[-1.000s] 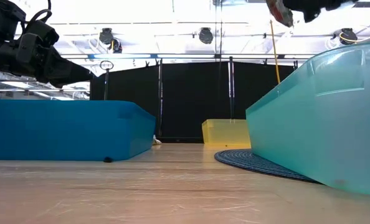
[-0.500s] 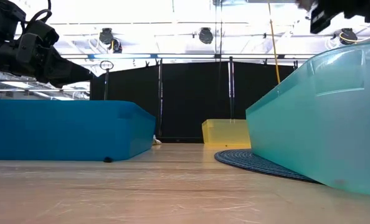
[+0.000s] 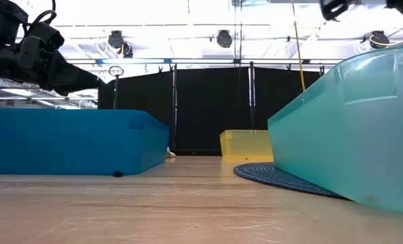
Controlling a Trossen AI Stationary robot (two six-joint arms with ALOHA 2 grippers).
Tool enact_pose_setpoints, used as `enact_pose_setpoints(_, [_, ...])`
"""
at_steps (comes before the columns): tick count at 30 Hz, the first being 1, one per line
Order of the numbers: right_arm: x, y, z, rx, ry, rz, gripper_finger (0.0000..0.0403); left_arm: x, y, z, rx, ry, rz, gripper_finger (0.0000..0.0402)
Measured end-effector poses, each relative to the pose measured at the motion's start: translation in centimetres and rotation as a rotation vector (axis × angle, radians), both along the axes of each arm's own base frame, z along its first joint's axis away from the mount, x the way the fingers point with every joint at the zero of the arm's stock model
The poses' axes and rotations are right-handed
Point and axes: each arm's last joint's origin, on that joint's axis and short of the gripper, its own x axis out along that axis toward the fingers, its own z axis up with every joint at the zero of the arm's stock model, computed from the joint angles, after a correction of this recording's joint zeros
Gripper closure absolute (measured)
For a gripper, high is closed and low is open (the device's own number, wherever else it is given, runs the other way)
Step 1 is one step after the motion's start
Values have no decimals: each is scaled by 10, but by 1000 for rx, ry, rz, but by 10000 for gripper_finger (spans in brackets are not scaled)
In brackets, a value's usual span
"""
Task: Pick and place Granola Bars by type
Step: Put the red granola bar into the green bin
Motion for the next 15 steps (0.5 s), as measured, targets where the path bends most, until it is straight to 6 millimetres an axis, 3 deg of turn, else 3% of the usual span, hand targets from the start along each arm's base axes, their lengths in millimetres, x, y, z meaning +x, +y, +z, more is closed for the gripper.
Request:
enact_pose_setpoints(4, [29,20,21,-92,126,6,403,0,0,0,0,0,0,240])
enact_pose_setpoints(10, [63,60,45,-282,461,-17,403,0,0,0,0,0,0,240])
enact_pose_setpoints(15, [79,87,39,-325,667,-91,403,0,0,0,0,0,0,240])
